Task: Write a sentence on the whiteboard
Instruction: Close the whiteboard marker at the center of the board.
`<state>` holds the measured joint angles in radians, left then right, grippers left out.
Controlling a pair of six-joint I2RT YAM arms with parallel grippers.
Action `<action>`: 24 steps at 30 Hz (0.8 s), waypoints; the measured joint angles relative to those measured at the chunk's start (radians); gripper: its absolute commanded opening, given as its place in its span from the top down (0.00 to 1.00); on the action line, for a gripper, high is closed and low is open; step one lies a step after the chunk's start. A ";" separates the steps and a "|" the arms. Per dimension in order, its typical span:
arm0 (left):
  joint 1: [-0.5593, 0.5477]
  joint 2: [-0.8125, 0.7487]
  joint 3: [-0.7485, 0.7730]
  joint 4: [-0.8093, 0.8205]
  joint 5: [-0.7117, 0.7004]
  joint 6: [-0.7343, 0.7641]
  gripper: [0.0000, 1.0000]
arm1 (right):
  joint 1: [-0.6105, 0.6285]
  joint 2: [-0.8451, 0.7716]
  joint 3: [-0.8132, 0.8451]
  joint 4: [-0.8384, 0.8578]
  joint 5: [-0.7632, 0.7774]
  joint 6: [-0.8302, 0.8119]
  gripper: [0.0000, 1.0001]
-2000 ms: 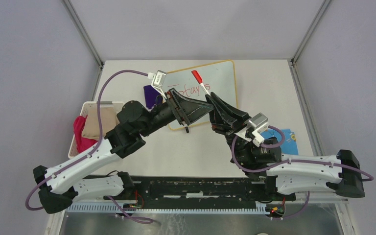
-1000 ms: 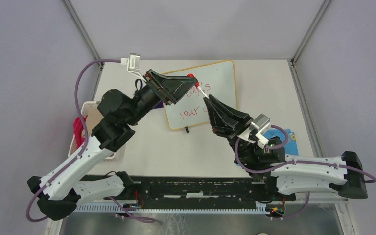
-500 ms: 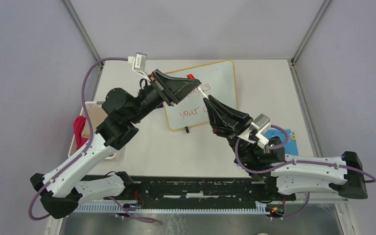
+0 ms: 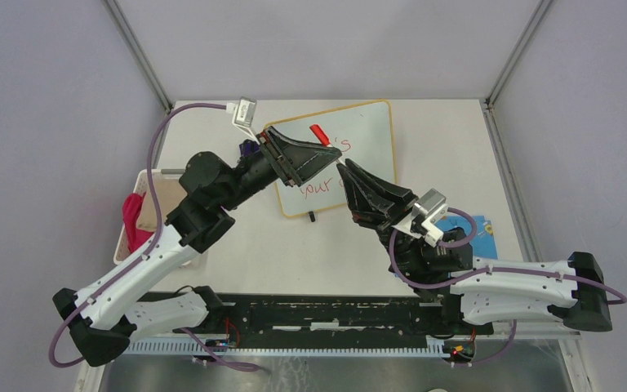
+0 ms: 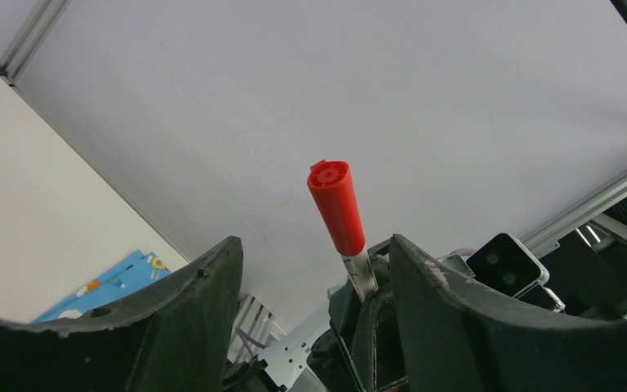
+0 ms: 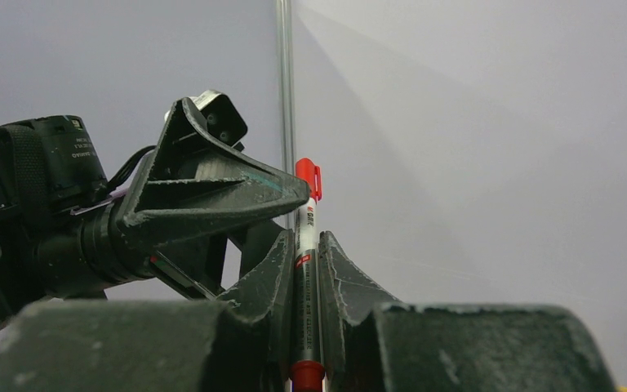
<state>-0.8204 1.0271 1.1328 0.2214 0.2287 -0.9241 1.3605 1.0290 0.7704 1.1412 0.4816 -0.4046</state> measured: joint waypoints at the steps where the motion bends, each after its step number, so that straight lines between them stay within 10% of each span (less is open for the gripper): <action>1: 0.000 -0.009 0.000 -0.009 -0.007 0.001 0.23 | 0.000 0.000 0.000 -0.001 0.000 0.000 1.00; 10: 0.043 -0.066 0.000 -0.021 -0.045 -0.001 0.26 | 0.000 -0.023 0.000 -0.029 -0.010 0.016 1.00; 24: 0.060 -0.003 0.002 0.087 0.000 -0.056 0.62 | -0.002 -0.049 0.000 -0.040 0.001 0.032 1.00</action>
<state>-0.7601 1.0241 1.1343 0.3080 0.2287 -0.9798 1.3590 0.9802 0.7700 1.1007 0.4824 -0.3721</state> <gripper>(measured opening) 0.443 0.170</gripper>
